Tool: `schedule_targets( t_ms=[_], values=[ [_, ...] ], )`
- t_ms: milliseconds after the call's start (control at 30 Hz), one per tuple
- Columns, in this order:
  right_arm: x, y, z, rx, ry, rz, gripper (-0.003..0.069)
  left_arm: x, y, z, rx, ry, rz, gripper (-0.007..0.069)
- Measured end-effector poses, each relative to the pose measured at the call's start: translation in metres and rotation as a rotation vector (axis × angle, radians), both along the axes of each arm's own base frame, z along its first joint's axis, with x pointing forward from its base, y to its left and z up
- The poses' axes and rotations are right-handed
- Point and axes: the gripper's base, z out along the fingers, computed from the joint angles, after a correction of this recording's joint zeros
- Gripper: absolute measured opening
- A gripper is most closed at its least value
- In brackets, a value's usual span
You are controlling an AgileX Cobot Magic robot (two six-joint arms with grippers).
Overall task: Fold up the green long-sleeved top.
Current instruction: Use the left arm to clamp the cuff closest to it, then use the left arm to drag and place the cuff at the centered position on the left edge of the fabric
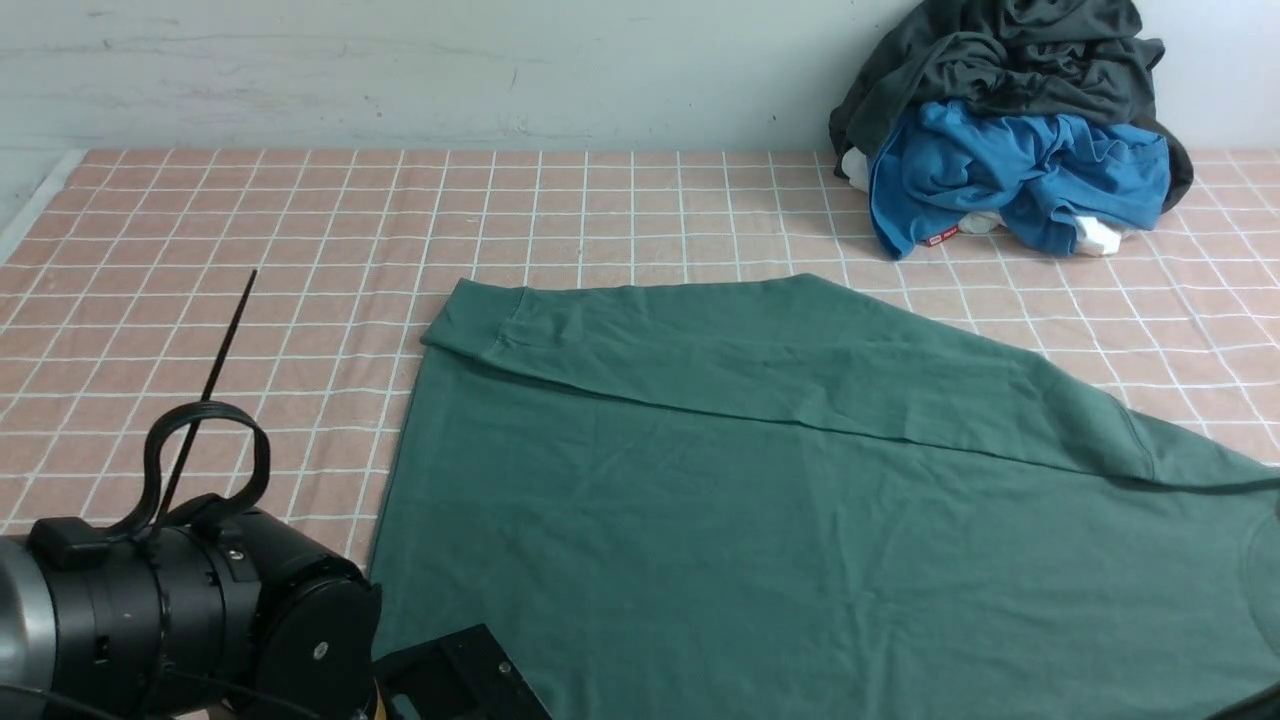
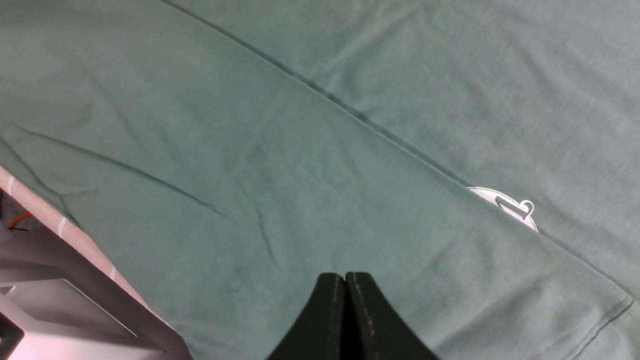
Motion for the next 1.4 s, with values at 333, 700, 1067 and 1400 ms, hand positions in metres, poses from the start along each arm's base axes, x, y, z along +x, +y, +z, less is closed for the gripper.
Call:
schedule_targets(
  t_ms=[333,700,1067,1400],
  values=[
    [0.003,-0.001,0.001,-0.012,-0.045,0.012,-0.0014,0.043,-0.017,0.063,0.066,-0.137,-0.107,0.003],
    [0.005,-0.002,0.001,-0.034,-0.06,0.011,-0.0014,0.099,-0.04,0.13,0.116,-0.382,-0.152,0.0038],
    [0.003,-0.003,0.0,-0.045,-0.039,0.014,-0.0014,0.155,-0.039,0.095,0.151,-0.325,-0.067,0.0038],
    [0.002,-0.004,0.0,-0.044,-0.028,-0.007,-0.0014,0.177,-0.043,0.053,0.131,-0.295,-0.046,0.0122]
  ],
)
